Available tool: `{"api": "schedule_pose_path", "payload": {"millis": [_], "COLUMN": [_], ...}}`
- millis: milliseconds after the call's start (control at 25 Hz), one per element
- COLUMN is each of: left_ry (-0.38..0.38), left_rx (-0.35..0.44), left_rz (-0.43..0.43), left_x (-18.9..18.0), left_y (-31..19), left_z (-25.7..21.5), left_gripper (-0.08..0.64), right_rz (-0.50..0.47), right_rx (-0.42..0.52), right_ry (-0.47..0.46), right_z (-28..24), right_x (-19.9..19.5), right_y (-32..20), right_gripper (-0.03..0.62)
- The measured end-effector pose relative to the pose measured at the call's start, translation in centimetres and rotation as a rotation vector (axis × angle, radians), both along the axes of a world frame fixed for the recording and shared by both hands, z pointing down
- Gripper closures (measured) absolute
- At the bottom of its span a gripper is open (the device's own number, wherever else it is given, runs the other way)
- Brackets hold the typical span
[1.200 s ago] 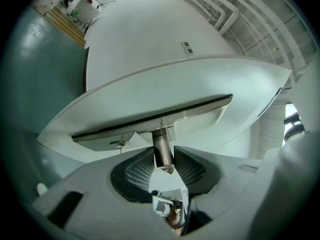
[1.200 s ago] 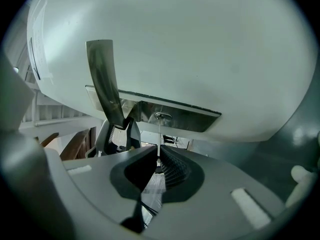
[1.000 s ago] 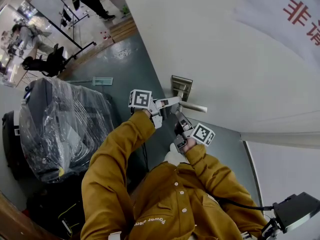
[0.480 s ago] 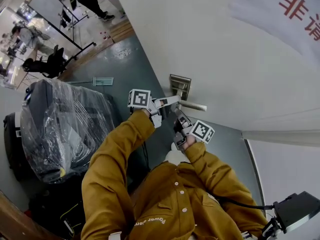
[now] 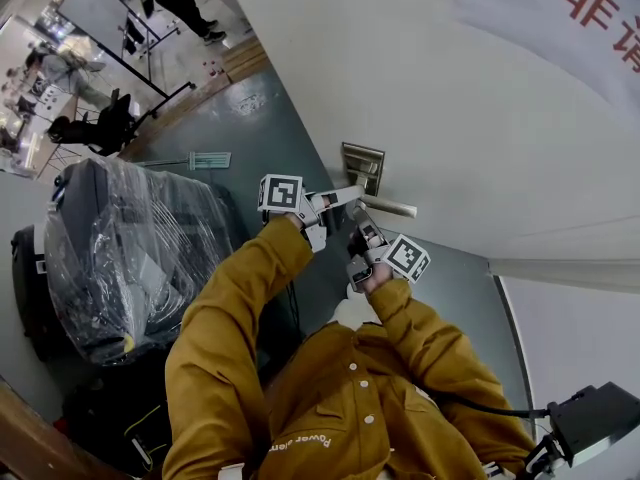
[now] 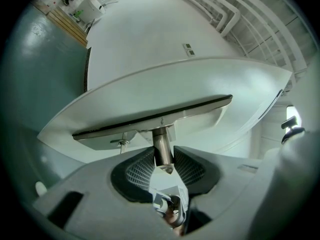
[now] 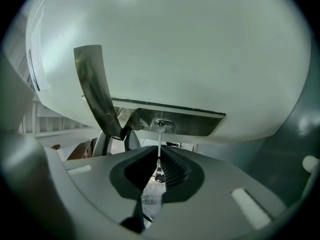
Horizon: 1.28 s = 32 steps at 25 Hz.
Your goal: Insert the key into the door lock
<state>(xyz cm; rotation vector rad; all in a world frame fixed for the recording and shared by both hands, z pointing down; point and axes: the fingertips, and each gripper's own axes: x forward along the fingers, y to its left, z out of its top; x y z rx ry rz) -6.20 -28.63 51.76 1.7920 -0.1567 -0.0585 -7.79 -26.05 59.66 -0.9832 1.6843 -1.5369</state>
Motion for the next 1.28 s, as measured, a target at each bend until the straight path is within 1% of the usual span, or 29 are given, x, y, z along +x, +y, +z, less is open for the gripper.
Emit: {"api": "schedule_pose_path", "payload": {"millis": [80, 200, 280, 400, 440, 520, 560, 640, 760, 800, 880, 920, 960, 1000, 1040, 1080, 1120, 1160, 1200, 1280], "left_ry": [-0.011, 0.002, 0.019, 0.037, 0.041, 0.046, 0.036, -0.009, -0.039, -0.058, -0.07, -0.073, -0.079, -0.086, -0.095, -0.111, -0.14, -0.181, -0.224, -0.299], "left_rx": [-0.006, -0.001, 0.01, 0.016, 0.017, 0.022, 0.028, 0.041, 0.076, 0.088, 0.109, 0.127, 0.149, 0.173, 0.199, 0.23, 0.266, 0.306, 0.343, 0.41], "left_rz": [-0.001, 0.008, 0.014, 0.016, 0.016, 0.018, 0.017, 0.004, -0.032, -0.049, -0.082, -0.099, -0.12, -0.144, -0.168, -0.193, -0.218, -0.249, -0.283, -0.344], "left_x": [0.0, 0.3, 0.6, 0.7, 0.6, 0.7, 0.7, 0.6, 0.2, -0.3, -1.1, -1.4, -1.7, -2.0, -2.4, -2.8, -3.2, -3.7, -4.1, -4.4], "left_y": [-0.2, -0.4, -0.5, -0.5, -0.4, -0.2, -0.2, -0.4, -0.5, -0.5, 0.0, 0.5, 0.9, 1.4, 1.9, 2.4, 2.9, 3.3, 3.8, 4.9], "left_z": [0.3, 0.1, -0.3, -0.7, -0.8, -1.1, -1.0, -0.3, -0.1, 0.2, -0.1, -0.6, -1.2, -1.8, -2.3, -2.7, -3.0, -3.2, -3.5, -4.4], "left_gripper": [0.442, 0.442, 0.442, 0.442, 0.44, 0.435, 0.433, 0.428, 0.426, 0.427, 0.428, 0.428, 0.433, 0.449, 0.467, 0.488, 0.519, 0.547, 0.56, 0.56], "right_rz": [0.03, 0.059, 0.065, 0.054, 0.043, 0.001, -0.03, -0.087, -0.141, -0.154, -0.175, -0.184, -0.193, -0.205, -0.217, -0.231, -0.248, -0.267, -0.286, -0.318], "right_rx": [-0.005, -0.001, 0.008, 0.024, 0.032, 0.046, 0.05, 0.049, 0.048, 0.048, 0.046, 0.041, 0.03, 0.017, 0.012, 0.022, 0.046, 0.078, 0.113, 0.192], "right_ry": [-0.015, -0.034, -0.042, -0.027, -0.022, -0.012, 0.013, 0.09, 0.071, 0.071, 0.087, 0.115, 0.17, 0.238, 0.287, 0.303, 0.296, 0.285, 0.279, 0.276], "right_z": [-0.1, 0.1, 0.1, -0.1, -0.3, -0.5, -0.3, 0.6, 0.8, 0.8, 0.8, 0.9, 1.2, 1.4, 1.3, 0.9, 0.1, -0.8, -1.8, -4.2], "right_x": [0.2, 0.5, 0.5, 0.5, 0.4, 0.0, -0.1, 0.1, 0.1, 0.2, 0.6, 1.0, 1.7, 2.4, 2.8, 3.0, 2.9, 2.7, 2.7, 2.8], "right_y": [-1.1, -2.2, -2.4, -2.4, -2.2, -1.5, -1.0, 0.2, 2.1, 2.6, 3.5, 3.9, 4.3, 4.8, 5.3, 5.8, 6.2, 6.6, 7.1, 7.9], "right_gripper": [0.563, 0.563, 0.563, 0.559, 0.549, 0.468, 0.457, 0.456, 0.454, 0.454, 0.454, 0.459, 0.47, 0.489, 0.512, 0.542, 0.578, 0.584, 0.584, 0.584]}}
